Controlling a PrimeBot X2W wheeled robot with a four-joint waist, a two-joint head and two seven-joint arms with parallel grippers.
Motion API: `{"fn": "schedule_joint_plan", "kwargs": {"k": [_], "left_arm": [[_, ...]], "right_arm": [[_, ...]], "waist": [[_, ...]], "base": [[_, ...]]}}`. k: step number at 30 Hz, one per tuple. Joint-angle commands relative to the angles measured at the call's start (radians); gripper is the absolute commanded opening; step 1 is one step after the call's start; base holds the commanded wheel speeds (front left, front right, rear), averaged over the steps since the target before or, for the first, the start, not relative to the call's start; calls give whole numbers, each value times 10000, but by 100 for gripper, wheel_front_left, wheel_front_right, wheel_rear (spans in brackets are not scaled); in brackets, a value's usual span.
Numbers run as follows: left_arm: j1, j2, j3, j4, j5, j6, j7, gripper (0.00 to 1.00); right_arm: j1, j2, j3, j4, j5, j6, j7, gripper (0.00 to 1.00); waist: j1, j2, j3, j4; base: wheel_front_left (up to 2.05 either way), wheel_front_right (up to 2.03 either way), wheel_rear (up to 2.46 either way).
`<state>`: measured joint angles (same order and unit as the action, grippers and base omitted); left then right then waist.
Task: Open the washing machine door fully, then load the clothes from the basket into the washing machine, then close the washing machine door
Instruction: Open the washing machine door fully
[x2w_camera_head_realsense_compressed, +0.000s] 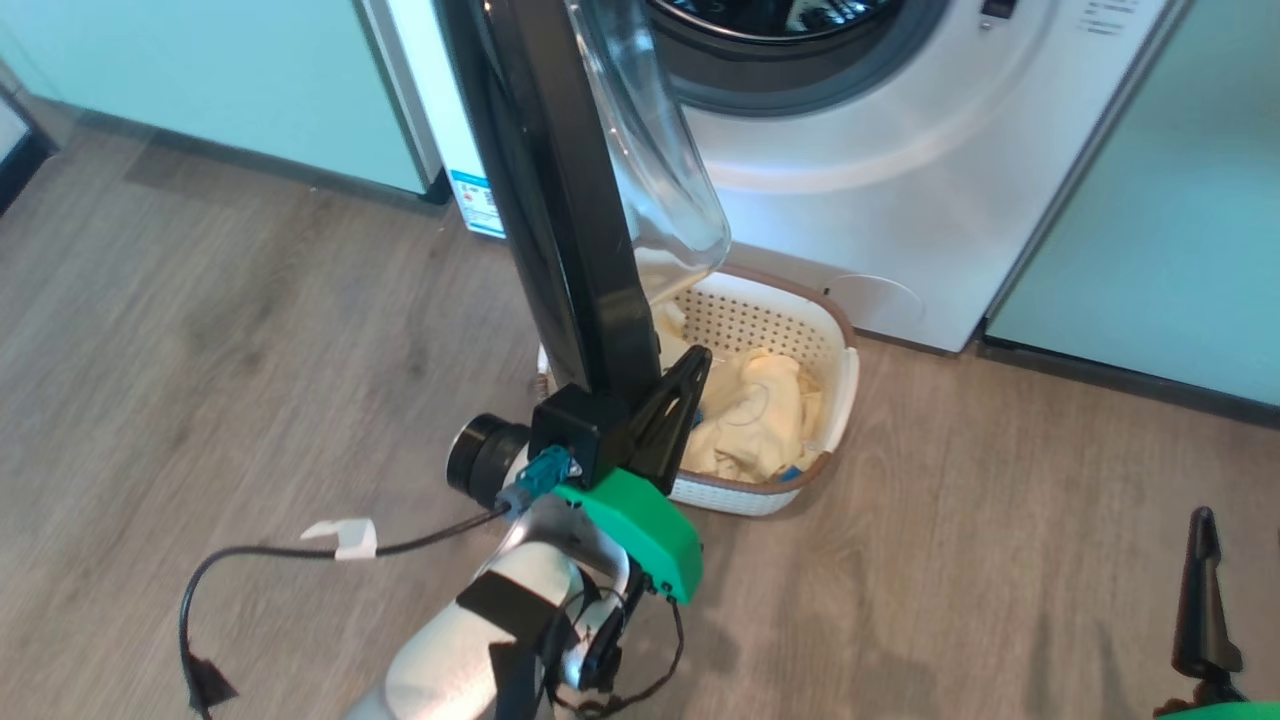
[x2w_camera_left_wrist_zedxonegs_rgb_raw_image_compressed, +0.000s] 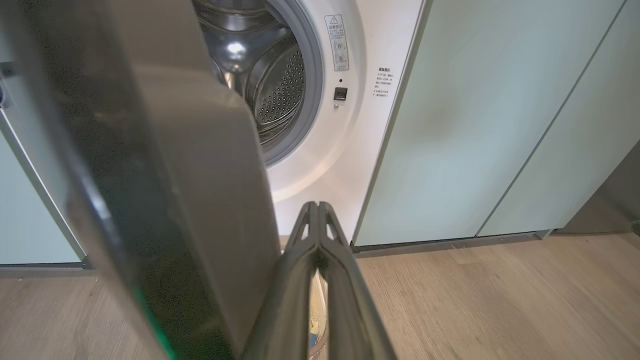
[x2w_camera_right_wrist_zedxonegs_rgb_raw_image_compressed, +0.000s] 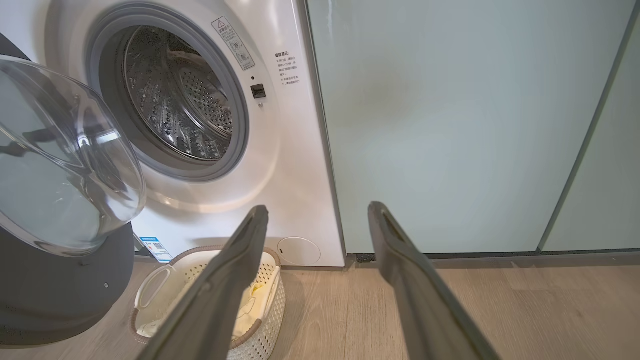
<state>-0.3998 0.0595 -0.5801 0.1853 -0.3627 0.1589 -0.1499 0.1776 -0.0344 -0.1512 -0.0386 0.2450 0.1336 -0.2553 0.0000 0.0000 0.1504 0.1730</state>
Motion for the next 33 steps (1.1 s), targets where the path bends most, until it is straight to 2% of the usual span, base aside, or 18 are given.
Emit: {"fn": "schedule_joint_plan", "kwargs": {"k": [1,19,33], "left_arm": [[-122,268,439,-452,45,164,-56,0],[912,748,698,-1492,-28,852,20,0],[1082,1329,1460,-1512,-224,1285,-1,0]], "right_arm": [[-270,-158,180,-301,-79,-29,-65,100],[-143,-158,143,-447,-236,-29,-50,100],[-109,-158,153,-584,-233,-29,86,100]], "waist": [[0,0,-1,224],[0,0,-31,1557],[0,0,-12,2121]], "base": [[0,0,0],[0,0,0],[0,0,0]]}}
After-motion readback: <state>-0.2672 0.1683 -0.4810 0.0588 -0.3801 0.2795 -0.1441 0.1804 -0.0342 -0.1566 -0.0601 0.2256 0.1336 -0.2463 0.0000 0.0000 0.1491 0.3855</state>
